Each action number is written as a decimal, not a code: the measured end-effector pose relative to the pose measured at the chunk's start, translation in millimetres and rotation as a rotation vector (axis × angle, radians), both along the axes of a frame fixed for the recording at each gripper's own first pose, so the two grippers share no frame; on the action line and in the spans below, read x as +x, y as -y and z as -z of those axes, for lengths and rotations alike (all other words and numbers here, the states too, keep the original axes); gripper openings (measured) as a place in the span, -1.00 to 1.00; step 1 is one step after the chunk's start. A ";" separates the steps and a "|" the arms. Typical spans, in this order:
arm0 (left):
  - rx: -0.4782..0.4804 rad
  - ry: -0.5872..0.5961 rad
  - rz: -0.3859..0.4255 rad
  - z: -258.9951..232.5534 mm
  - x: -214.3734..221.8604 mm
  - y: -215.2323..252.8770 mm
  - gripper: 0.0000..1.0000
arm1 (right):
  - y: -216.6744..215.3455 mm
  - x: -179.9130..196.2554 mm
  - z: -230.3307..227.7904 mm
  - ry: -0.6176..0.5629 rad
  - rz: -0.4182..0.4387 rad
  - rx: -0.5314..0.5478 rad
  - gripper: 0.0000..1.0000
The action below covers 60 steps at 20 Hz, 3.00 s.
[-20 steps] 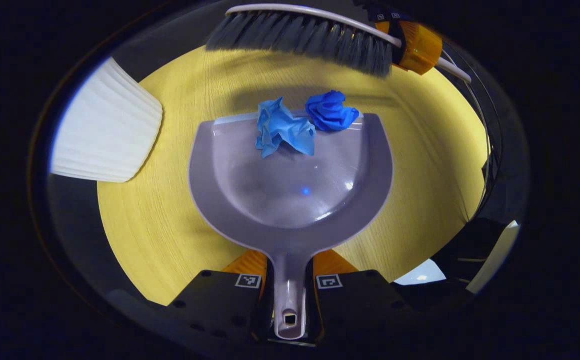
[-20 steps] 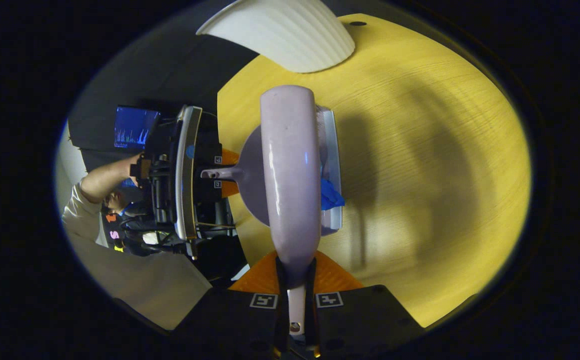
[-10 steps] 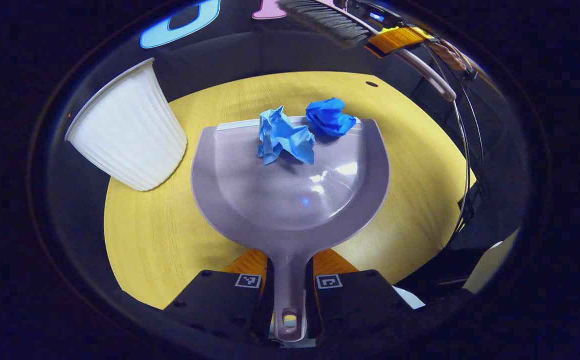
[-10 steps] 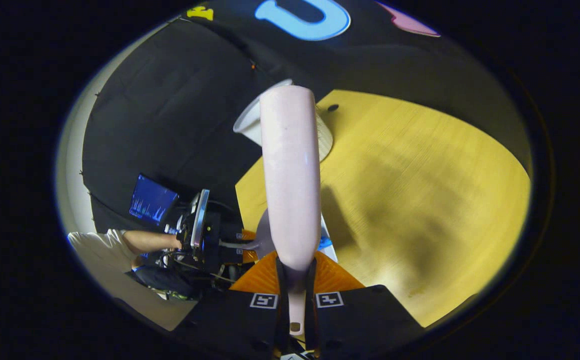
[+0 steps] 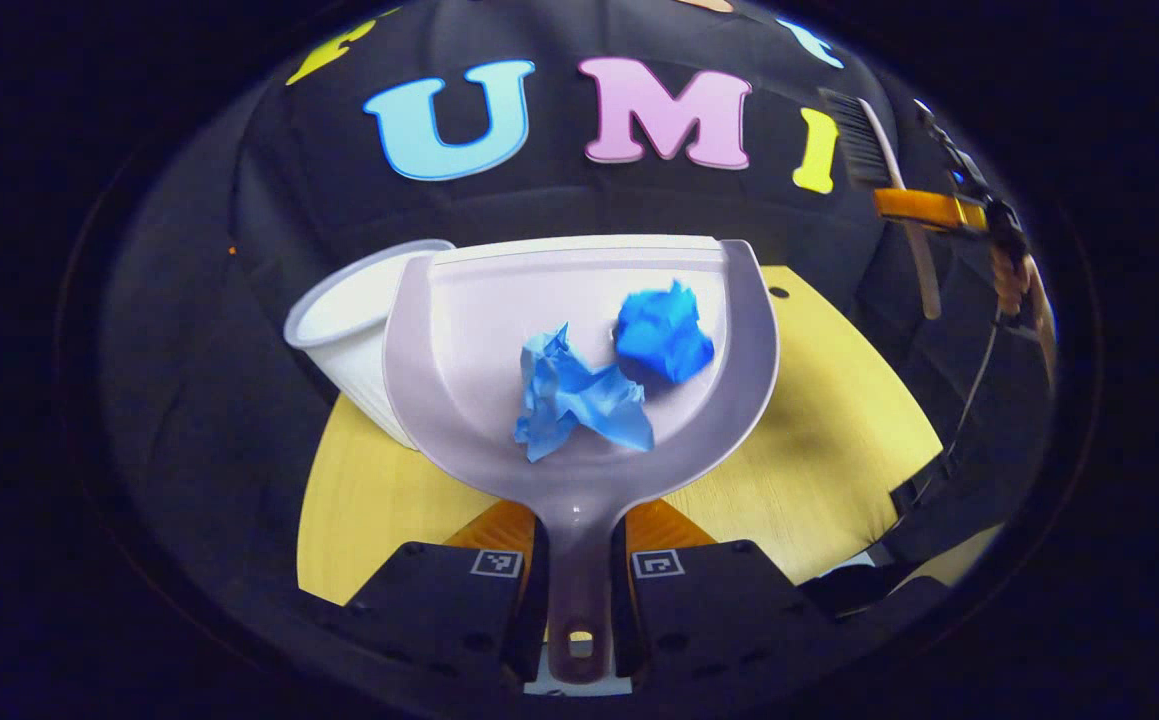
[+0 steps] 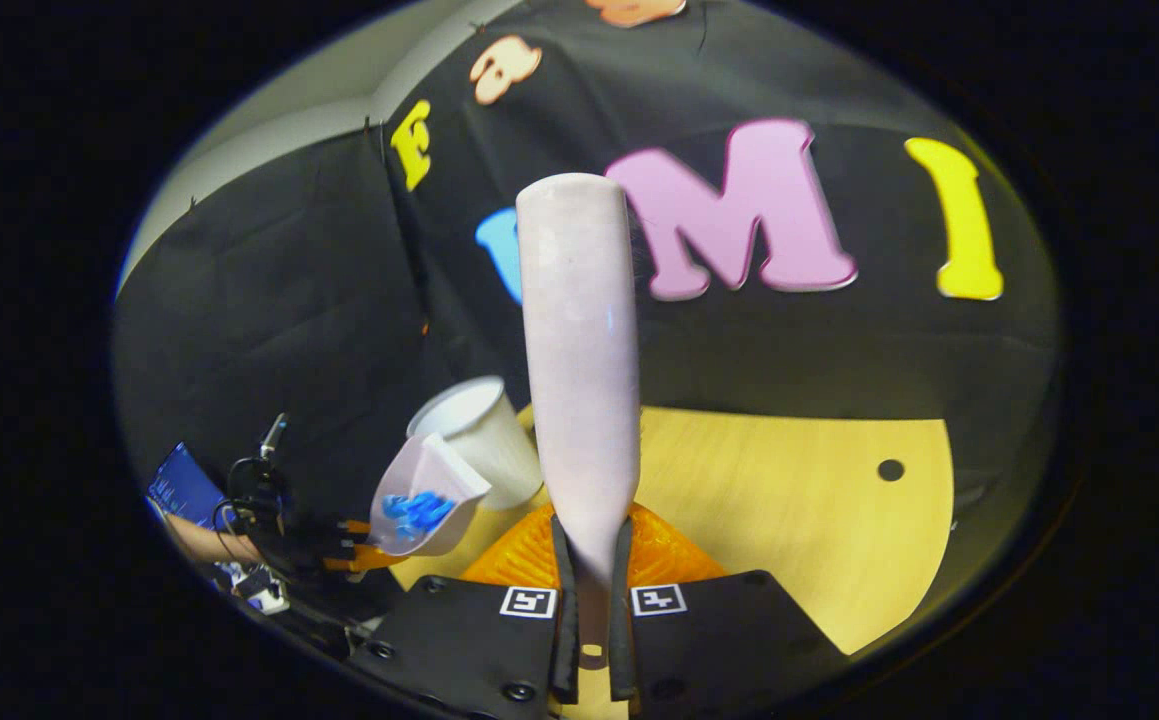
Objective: Pick up the small broom and dustpan from the desktop, sweep the trash into the dustpan with the broom, and then empty the trash into the garbage bin.
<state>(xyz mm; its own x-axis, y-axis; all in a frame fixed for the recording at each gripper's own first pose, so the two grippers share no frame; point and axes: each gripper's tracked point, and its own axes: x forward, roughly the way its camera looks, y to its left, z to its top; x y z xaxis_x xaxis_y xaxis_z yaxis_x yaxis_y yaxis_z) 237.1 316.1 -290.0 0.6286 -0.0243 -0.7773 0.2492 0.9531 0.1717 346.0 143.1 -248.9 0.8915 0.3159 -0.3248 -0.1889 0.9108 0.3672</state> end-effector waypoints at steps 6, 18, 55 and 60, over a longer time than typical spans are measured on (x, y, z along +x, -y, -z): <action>0.216 0.135 0.015 -94.4 81.1 -34.0 -0.53 | 10.4 -1.2 -0.5 0.021 0.062 0.050 -0.75; 0.926 -0.179 0.082 -115.3 174.1 -203.1 -0.53 | 15.1 -11.7 31.2 -0.067 0.058 0.036 -0.75; 0.183 -0.253 0.008 103.5 36.2 34.5 -0.53 | -20.4 -55.2 114.0 -0.368 0.102 -0.110 -0.75; 0.187 -0.426 -0.040 193.6 4.2 52.4 -0.53 | -13.9 -77.5 193.0 -0.635 0.151 -0.092 -0.75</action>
